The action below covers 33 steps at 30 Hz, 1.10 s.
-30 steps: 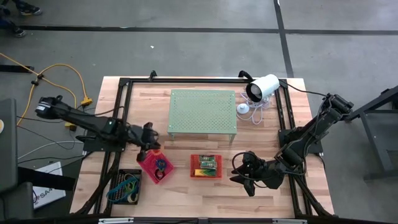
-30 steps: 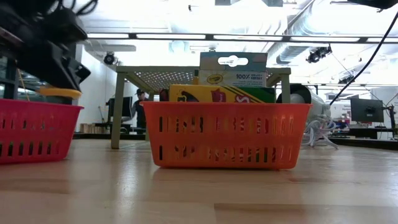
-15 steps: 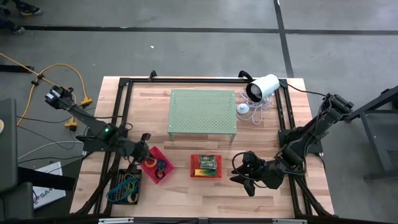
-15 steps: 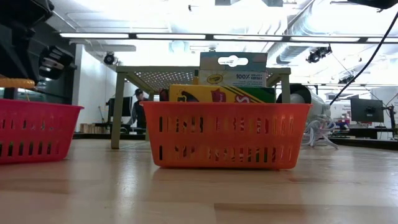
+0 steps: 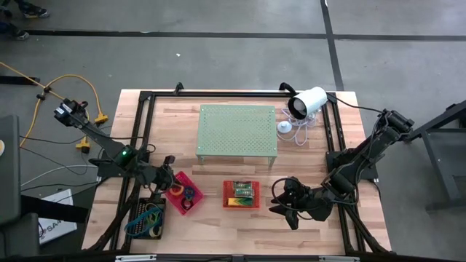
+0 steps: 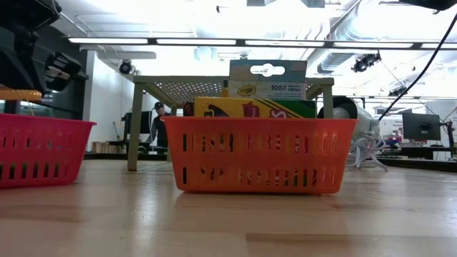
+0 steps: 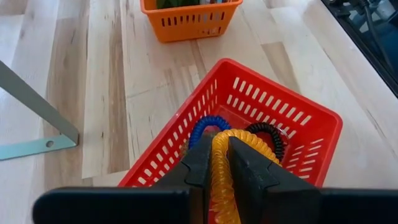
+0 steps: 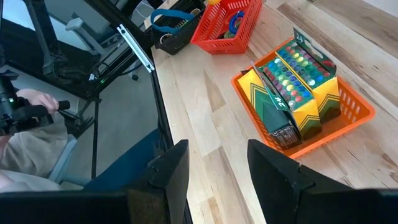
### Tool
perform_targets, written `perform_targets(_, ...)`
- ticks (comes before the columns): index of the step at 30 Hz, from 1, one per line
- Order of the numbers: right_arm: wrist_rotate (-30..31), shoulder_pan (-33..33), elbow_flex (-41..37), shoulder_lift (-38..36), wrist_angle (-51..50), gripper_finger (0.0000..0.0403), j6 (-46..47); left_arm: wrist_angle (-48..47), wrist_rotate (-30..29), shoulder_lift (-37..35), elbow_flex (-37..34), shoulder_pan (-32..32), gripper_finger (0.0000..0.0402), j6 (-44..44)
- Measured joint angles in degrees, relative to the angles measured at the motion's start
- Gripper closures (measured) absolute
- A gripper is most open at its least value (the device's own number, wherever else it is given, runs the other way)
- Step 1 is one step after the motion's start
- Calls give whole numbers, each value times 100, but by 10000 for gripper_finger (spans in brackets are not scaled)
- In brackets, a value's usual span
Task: Pick & Place Office Desk Supplies
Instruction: Put the yellow spring keychain into the red bin, then put the black bin with rubberbands on the shelf
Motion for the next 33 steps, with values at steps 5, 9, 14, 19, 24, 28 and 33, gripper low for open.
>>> perform_targets(5,-2,1,-1,1,0,252,0,4,0,25,0,2,340,0)
perform_targets(9,-2,2,-2,0,2,252,0,2,0,130,0,2,299,29)
perform_targets(14,-2,0,-2,0,0,252,0,4,0,255,0,2,270,29)
perform_targets(19,0,0,-2,0,2,252,-2,24,0,269,0,2,268,31)
perform_targets(24,-1,1,-2,0,0,252,0,22,0,269,0,2,267,31)
perform_targets(28,-1,1,-1,0,0,252,0,24,0,269,0,2,267,33)
perform_targets(33,0,0,-2,2,2,252,0,24,0,269,0,2,267,33)
